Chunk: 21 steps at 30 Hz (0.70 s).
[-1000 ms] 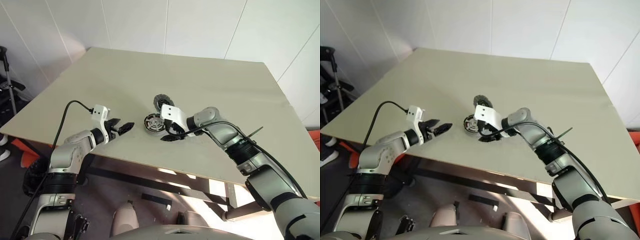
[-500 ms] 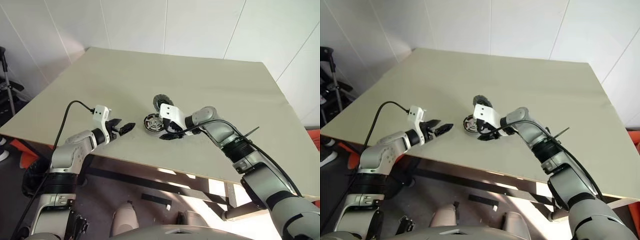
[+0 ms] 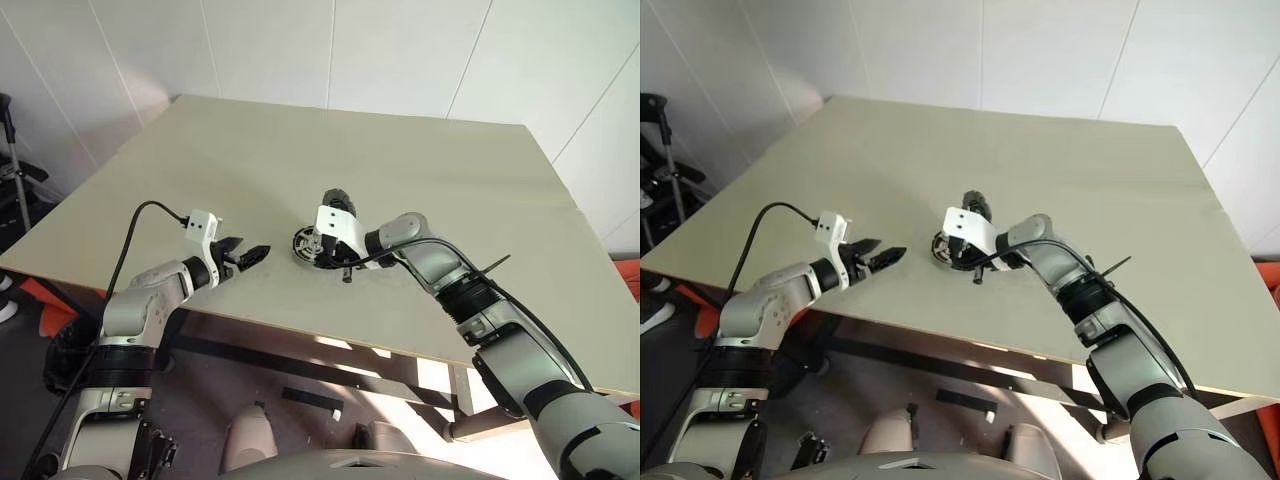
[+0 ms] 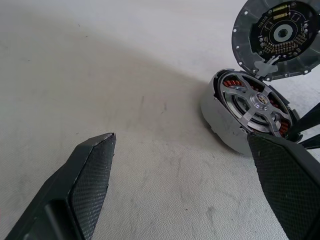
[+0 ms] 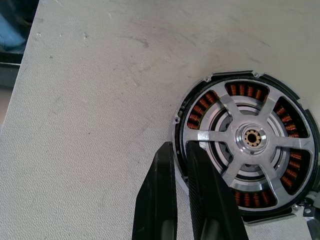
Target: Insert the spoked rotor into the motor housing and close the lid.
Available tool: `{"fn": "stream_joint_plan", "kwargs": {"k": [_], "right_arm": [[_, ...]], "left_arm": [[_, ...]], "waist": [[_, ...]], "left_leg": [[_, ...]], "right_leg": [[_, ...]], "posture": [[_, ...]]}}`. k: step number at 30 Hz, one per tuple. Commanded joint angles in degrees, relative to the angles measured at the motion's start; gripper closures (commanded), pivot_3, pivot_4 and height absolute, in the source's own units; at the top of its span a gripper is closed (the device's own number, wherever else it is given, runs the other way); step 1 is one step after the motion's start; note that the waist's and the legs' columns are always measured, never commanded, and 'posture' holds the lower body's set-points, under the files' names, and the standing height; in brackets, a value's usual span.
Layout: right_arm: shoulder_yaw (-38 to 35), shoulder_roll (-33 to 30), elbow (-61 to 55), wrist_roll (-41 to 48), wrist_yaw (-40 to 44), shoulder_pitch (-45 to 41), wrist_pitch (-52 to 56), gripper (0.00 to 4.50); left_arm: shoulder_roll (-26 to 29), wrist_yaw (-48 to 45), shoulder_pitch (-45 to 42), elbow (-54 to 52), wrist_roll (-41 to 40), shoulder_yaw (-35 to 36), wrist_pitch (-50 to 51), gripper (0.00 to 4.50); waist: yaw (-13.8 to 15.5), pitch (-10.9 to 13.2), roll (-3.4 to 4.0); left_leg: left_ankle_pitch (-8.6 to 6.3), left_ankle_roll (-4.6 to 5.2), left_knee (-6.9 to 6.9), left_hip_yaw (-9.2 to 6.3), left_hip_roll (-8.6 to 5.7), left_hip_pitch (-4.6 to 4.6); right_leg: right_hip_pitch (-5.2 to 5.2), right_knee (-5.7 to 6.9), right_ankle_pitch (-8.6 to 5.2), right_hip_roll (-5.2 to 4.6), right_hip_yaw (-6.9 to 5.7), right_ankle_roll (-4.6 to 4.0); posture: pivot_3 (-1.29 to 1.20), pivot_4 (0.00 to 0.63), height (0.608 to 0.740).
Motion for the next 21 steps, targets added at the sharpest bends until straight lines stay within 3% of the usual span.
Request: {"fn": "stream_joint_plan", "kwargs": {"k": [1,10,21], "right_arm": [[-1.5,-0.3,-0.9,-0.7,-0.4,-1.2,0.7,4.2],[-0.8,-0.3,-2.3,-1.2,0.1,-1.6,4.0,4.2],[-6.9,9.9,-3.5,4.2,-7.5,-3.8,29.1,4.2]], "left_arm": [[0.1,0.0,-0.7,-1.8,-0.2,0.2,-0.9,0.03],[-0.5,0.4,-0.2,-2.1,-0.2,0.2,-1.1,0.03],[0.0,0.7,0.3,-2.8,-0.3,0.7,-0.7,0.03]], "waist": [[0.0,0.0,0.0],[0.0,0.0,0.0],[-0.2,0.0,0.01]], "left_leg": [[0.0,0.0,0.0,0.0,0.0,0.0],[0.0,0.0,0.0,-0.03,0.0,0.0],[0.02,-0.04,-0.04,-0.06,0.03,0.04]], "right_leg": [[0.0,0.0,0.0,0.0,-0.01,0.0],[0.03,-0.01,0.0,0.0,-0.01,0.0],[0.0,0.01,0.0,0.04,-0.02,0.0]], "posture": [[0.0,0.0,0.74],[0.0,0.0,0.74],[0.0,0.0,0.74]]}}
